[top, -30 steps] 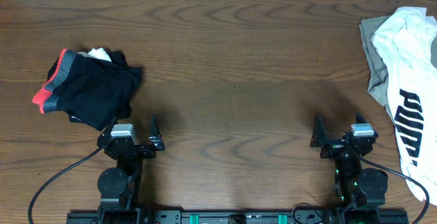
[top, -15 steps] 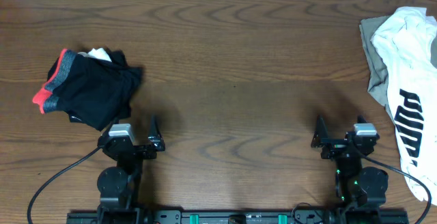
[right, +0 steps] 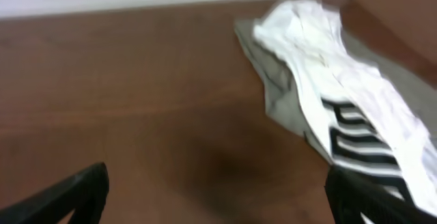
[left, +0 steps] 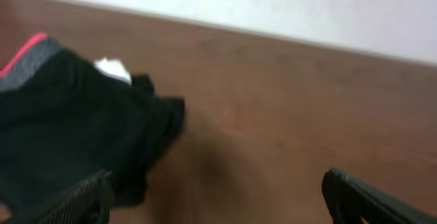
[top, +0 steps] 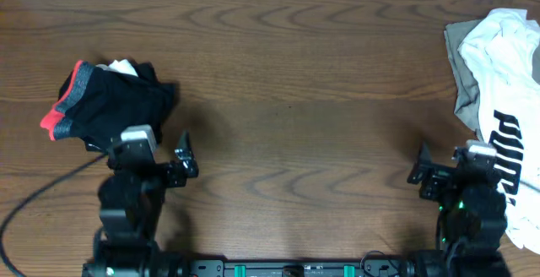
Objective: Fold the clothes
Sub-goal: 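Reach the right gripper to the crumpled white shirt and grasp it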
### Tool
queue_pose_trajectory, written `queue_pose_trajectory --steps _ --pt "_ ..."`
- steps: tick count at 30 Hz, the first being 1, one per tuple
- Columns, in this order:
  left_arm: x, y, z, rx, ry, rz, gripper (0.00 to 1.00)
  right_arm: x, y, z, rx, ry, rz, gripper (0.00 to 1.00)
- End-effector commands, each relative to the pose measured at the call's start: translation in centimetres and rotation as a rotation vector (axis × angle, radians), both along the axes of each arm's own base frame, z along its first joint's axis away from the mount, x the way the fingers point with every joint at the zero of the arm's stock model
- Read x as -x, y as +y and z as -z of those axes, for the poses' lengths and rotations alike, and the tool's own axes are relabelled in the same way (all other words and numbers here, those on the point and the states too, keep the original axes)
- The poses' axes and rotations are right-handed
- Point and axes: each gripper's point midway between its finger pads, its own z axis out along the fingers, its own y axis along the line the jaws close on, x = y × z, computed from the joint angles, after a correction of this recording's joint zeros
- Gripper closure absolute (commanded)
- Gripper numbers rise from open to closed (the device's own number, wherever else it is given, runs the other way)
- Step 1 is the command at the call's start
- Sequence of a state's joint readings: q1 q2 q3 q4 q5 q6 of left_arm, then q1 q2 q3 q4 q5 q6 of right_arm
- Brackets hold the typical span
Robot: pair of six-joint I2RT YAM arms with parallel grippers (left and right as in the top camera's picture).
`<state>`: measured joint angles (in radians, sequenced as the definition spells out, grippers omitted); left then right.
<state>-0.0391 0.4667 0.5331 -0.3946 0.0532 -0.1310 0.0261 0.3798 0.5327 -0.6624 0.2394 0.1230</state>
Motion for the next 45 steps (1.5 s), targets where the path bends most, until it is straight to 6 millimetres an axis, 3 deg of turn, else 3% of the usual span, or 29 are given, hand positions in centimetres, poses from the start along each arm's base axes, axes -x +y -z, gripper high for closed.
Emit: queue_pose_trajectory --steps 1,6,10,14,16,22,27,31,36,45 --pt "-0.6 0.0 -1.4 0.006 0.069 0.001 0.02 0.0 -1.4 -0.6 -0.005 0.115 0.099 0.01" --pt "-0.7 0.0 -1.8 -0.004 0.251 0.002 0.02 -1.2 -1.2 -0.6 -0.038 0.339 0.086 0.01" --pt "-1.1 -0.1 -2.9 -0.004 0.303 0.002 0.02 -2.8 -1.0 -1.1 -0.036 0.411 0.051 0.01" --pt "-1.4 -0.1 -3.4 -0.004 0.292 0.002 0.02 -3.5 -2.9 -0.2 -0.088 0.439 0.153 0.01" --pt "-1.4 -0.1 -3.4 -0.004 0.292 0.002 0.02 -3.2 -4.9 0.6 -0.122 0.462 0.243 0.01" --pt "-1.4 -0.1 -3.4 -0.003 0.292 0.001 0.02 0.3 -12.7 2.9 -0.251 0.519 0.565 0.01" --pt "-1.4 -0.1 -3.3 -0.003 0.296 0.001 0.02 4.3 -16.7 5.3 -0.424 0.541 0.803 0.07" --pt "-1.4 -0.1 -3.3 -0.001 0.296 0.0 0.02 6.8 -18.2 7.6 -0.495 0.563 0.93 0.11" --pt "-1.4 -0.1 -3.3 0.0 0.296 0.0 0.02 8.5 -19.1 10.6 -0.516 0.585 0.998 0.13" --pt "-1.4 -0.1 -3.3 0.041 0.298 -0.026 0.02 10.4 -19.6 13.4 -0.533 0.673 1.076 0.16"
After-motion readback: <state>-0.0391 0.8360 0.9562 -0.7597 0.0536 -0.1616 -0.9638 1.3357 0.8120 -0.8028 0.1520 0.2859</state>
